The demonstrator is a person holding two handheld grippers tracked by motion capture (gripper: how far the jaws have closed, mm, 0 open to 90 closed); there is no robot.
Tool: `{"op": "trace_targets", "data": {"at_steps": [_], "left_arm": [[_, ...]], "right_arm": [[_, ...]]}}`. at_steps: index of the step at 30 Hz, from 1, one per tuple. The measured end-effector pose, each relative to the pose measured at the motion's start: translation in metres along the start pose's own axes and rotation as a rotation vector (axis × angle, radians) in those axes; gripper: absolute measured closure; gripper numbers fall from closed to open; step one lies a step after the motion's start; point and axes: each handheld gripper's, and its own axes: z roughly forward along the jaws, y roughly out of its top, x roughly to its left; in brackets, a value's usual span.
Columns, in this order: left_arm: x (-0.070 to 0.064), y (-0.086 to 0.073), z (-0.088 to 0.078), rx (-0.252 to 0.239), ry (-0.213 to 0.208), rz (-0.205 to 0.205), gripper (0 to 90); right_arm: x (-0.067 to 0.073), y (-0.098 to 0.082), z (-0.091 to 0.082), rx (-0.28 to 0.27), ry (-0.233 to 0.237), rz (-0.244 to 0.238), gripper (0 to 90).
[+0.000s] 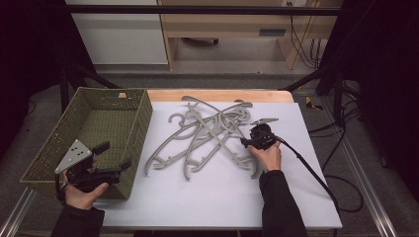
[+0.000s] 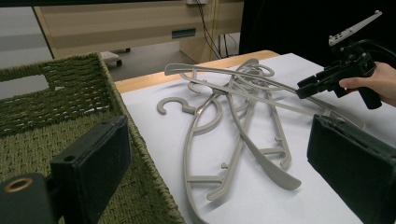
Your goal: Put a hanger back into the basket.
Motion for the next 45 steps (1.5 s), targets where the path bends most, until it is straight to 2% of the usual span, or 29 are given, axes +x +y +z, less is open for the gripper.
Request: {"op": "trace_targets", "data": {"at_steps": [1, 3, 4, 7, 12, 13, 18, 23, 26, 33, 40, 45], "left_arm": [[0.0, 0.0, 0.0, 0.001, 0.0, -0.001, 6.0], [0.0, -0.001, 0.001, 0.001, 0.002, 0.0, 6.0], [0.0, -0.001, 0.001, 0.002, 0.001, -0.001, 6.0], [0.0, 0.0, 0.001, 0.001, 0.0, 0.0, 6.3], [-0.001, -0.001, 0.001, -0.001, 0.002, 0.002, 6.7], [-0.001, -0.001, 0.001, -0.001, 0.002, 0.003, 6.8], [-0.002, 0.0, -0.001, -0.006, 0.003, 0.006, 7.0], [-0.002, 0.001, -0.002, -0.011, 0.003, 0.007, 7.5], [-0.002, 0.001, -0.002, -0.01, 0.004, 0.009, 7.6], [-0.002, 0.002, -0.003, -0.015, 0.008, 0.008, 8.1], [-0.004, 0.003, -0.004, -0.013, 0.01, 0.019, 8.2], [-0.006, 0.004, -0.005, -0.019, 0.008, 0.02, 8.4]], "right_arm": [[0.0, 0.0, 0.001, 0.007, -0.005, 0.004, 52.7], [0.0, -0.001, 0.004, 0.013, 0.018, 0.01, 58.3], [0.0, -0.001, 0.004, 0.013, 0.018, 0.01, 58.3], [0.001, -0.003, 0.008, 0.026, 0.01, -0.002, 66.4], [0.001, -0.003, 0.009, 0.039, 0.027, 0.001, 72.7], [0.002, -0.003, 0.009, 0.048, 0.031, 0.03, 75.3], [0.001, -0.003, 0.008, 0.059, 0.041, 0.044, 77.2], [0.001, -0.002, 0.006, 0.071, 0.017, 0.087, 80.7], [0.0, -0.002, 0.005, 0.08, -0.001, 0.091, 81.7], [0.002, 0.0, -0.002, 0.07, 0.039, 0.114, 82.1], [0.002, 0.004, -0.021, 0.05, 0.084, 0.125, 82.4], [0.004, 0.004, -0.036, 0.027, 0.105, 0.082, 82.5]]}}
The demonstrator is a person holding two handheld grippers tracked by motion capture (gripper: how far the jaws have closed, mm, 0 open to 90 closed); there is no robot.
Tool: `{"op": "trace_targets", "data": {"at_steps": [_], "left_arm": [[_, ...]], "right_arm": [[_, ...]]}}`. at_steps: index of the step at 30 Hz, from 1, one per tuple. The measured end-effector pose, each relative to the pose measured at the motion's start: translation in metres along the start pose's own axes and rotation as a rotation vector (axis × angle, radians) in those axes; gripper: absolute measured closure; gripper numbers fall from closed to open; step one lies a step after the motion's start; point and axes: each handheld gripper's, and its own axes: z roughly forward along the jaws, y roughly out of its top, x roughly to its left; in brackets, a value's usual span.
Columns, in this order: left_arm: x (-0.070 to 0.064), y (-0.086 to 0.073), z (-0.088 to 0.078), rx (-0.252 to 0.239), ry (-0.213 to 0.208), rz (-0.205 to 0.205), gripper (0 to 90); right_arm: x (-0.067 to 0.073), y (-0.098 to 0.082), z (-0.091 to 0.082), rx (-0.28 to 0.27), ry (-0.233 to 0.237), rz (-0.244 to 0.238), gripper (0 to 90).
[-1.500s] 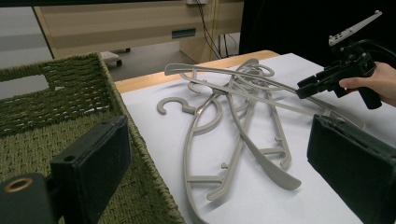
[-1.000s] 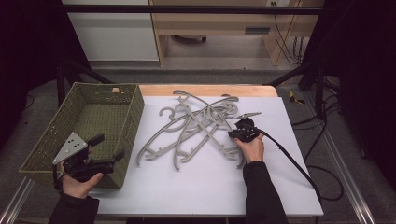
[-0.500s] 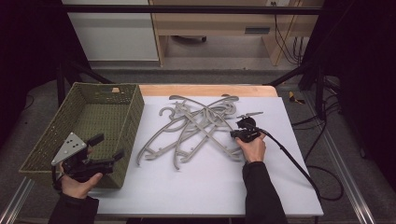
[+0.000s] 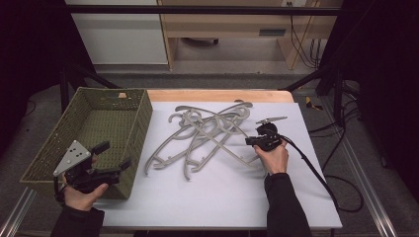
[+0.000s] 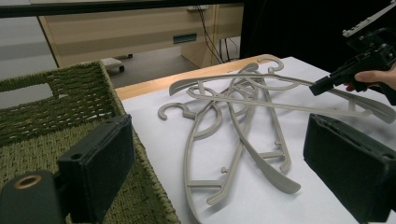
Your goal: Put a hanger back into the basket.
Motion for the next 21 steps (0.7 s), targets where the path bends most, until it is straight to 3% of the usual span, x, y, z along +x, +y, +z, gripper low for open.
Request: {"op": "trace_targets", "data": {"at_steps": [7, 9, 11, 15, 21], "left_arm": [[-0.003, 0.001, 0.001, 0.009, -0.01, 0.008, 8.4], [-0.005, 0.002, 0.001, 0.013, -0.017, 0.011, 8.4], [-0.008, 0.003, 0.002, 0.027, -0.031, 0.022, 8.4], [-0.012, 0.004, 0.004, 0.042, -0.048, 0.028, 8.4], [-0.025, 0.007, 0.01, 0.077, -0.09, 0.06, 8.2]], "right_arm": [[0.01, -0.003, -0.027, -0.02, 0.045, -0.06, 82.6], [0.014, -0.005, -0.035, -0.017, 0.062, -0.085, 82.6], [0.019, -0.011, -0.045, -0.018, 0.089, -0.145, 82.6], [0.026, -0.017, -0.056, -0.023, 0.114, -0.182, 82.6], [0.041, -0.029, -0.075, -0.033, 0.204, -0.25, 82.6]]}}
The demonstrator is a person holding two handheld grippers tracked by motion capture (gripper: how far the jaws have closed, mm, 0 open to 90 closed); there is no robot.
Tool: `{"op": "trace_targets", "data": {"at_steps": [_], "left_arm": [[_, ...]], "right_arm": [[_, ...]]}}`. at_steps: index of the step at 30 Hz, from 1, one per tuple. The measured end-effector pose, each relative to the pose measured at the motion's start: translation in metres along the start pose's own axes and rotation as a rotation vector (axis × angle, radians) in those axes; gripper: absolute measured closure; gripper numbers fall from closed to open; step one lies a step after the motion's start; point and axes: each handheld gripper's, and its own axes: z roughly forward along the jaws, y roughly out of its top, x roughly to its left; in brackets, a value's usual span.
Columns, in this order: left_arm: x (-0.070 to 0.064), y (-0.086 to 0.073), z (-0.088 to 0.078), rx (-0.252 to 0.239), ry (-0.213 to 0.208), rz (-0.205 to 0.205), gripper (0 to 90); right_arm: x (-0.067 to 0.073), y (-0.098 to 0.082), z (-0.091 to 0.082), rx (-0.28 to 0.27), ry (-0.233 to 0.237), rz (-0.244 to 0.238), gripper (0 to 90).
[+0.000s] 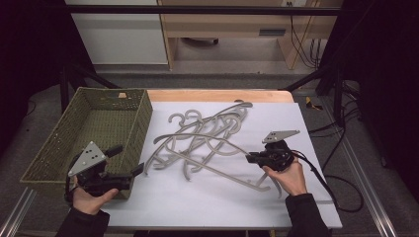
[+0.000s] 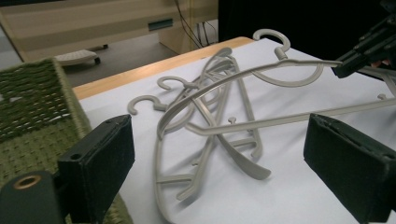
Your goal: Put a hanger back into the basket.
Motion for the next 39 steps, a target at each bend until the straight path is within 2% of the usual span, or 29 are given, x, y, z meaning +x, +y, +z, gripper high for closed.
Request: {"op": "trace_targets", "data": {"at_steps": [6, 9, 13, 15, 17, 20, 26, 27, 28, 32, 33, 34, 35, 39], "left_arm": [[-0.015, 0.006, 0.011, 0.055, -0.056, 0.049, 8.3], [-0.023, 0.01, 0.02, 0.098, -0.077, 0.081, 9.0], [-0.031, 0.015, 0.033, 0.152, -0.099, 0.126, 9.0], [-0.033, 0.017, 0.039, 0.18, -0.109, 0.141, 10.8], [-0.034, 0.019, 0.045, 0.213, -0.114, 0.163, 11.6], [-0.036, 0.018, 0.055, 0.262, -0.135, 0.196, 16.4], [-0.042, 0.01, 0.077, 0.36, -0.159, 0.255, 22.9], [-0.042, 0.007, 0.084, 0.402, -0.165, 0.299, 26.0], [-0.042, 0.007, 0.084, 0.402, -0.165, 0.299, 28.1], [-0.046, 0.0, 0.097, 0.455, -0.175, 0.37, 34.7], [-0.046, -0.001, 0.099, 0.459, -0.179, 0.383, 37.0], [-0.047, -0.003, 0.101, 0.46, -0.181, 0.393, 43.2], [-0.047, -0.003, 0.102, 0.464, -0.185, 0.401, 43.2], [-0.049, -0.005, 0.104, 0.462, -0.191, 0.432, 52.7]], "right_arm": [[0.011, -0.004, -0.008, -0.004, 0.064, -0.037, 82.6], [0.02, -0.006, -0.011, -0.001, 0.099, -0.083, 82.6], [0.027, -0.007, -0.012, 0.016, 0.118, -0.1, 82.6], [0.032, -0.007, -0.012, 0.034, 0.141, -0.133, 82.6], [0.033, -0.008, -0.011, 0.038, 0.145, -0.131, 82.6], [0.035, -0.009, -0.01, 0.052, 0.162, -0.148, 82.6], [0.039, -0.008, -0.007, 0.063, 0.176, -0.149, 82.6], [0.041, -0.007, -0.006, 0.071, 0.184, -0.162, 82.6], [0.041, -0.007, -0.006, 0.071, 0.184, -0.162, 82.6], [0.046, -0.004, -0.004, 0.073, 0.202, -0.179, 82.7], [0.047, -0.004, -0.003, 0.068, 0.21, -0.187, 82.7], [0.048, -0.003, -0.003, 0.078, 0.219, -0.181, 82.7], [0.048, -0.003, -0.003, 0.078, 0.219, -0.181, 82.7], [0.05, -0.003, -0.001, 0.082, 0.223, -0.193, 82.6]]}}
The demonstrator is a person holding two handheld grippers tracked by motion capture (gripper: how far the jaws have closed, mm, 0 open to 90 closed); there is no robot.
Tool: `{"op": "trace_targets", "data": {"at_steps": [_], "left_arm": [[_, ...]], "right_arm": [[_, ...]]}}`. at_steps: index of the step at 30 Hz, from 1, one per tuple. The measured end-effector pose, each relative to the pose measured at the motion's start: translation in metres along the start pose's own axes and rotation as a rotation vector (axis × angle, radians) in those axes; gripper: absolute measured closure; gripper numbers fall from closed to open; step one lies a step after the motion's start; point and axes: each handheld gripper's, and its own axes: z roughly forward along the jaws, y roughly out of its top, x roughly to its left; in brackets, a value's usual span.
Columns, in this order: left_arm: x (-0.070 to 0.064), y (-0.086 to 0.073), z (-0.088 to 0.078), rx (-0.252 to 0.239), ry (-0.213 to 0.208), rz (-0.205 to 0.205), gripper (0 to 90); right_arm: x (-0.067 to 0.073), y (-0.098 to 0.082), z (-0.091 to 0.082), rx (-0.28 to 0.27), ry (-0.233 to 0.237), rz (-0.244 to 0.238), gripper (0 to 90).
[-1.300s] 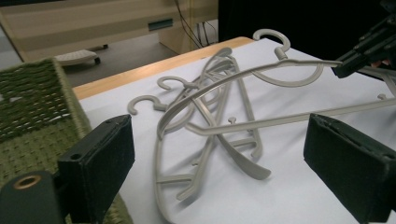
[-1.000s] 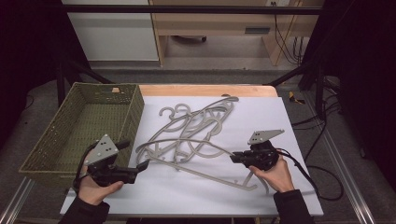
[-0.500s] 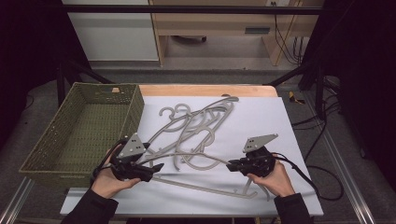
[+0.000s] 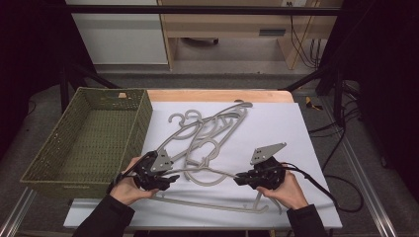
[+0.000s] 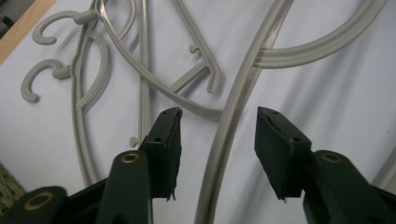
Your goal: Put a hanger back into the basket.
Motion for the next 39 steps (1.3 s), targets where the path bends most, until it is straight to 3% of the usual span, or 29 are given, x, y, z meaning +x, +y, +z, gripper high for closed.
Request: {"op": "trace_targets", "data": {"at_steps": [5, 15, 18, 24, 28, 35, 39], "left_arm": [[-0.003, 0.001, 0.003, 0.01, -0.009, 0.028, 64.1], [-0.009, -0.006, 0.01, 0.032, -0.023, 0.065, 76.3], [-0.012, -0.008, 0.009, 0.034, -0.018, 0.081, 77.5], [-0.018, -0.01, 0.003, 0.031, 0.003, 0.114, 79.7], [-0.022, -0.011, 0.0, 0.028, 0.008, 0.127, 80.9], [-0.024, -0.015, -0.004, 0.018, -0.016, 0.09, 82.2], [-0.024, -0.016, -0.009, 0.008, -0.017, 0.049, 82.3]], "right_arm": [[0.003, 0.004, 0.004, 0.007, 0.018, -0.014, 82.6], [0.003, 0.006, 0.009, 0.022, 0.036, -0.023, 82.6], [0.003, 0.006, 0.011, 0.028, 0.039, -0.023, 82.5], [0.0, 0.006, 0.013, 0.008, 0.032, -0.069, 81.4], [-0.001, 0.006, 0.014, -0.003, 0.025, -0.064, 78.4], [-0.004, 0.008, 0.012, -0.03, -0.016, -0.053, 71.3], [-0.004, 0.008, 0.009, -0.076, -0.05, -0.048, 63.0]]}}
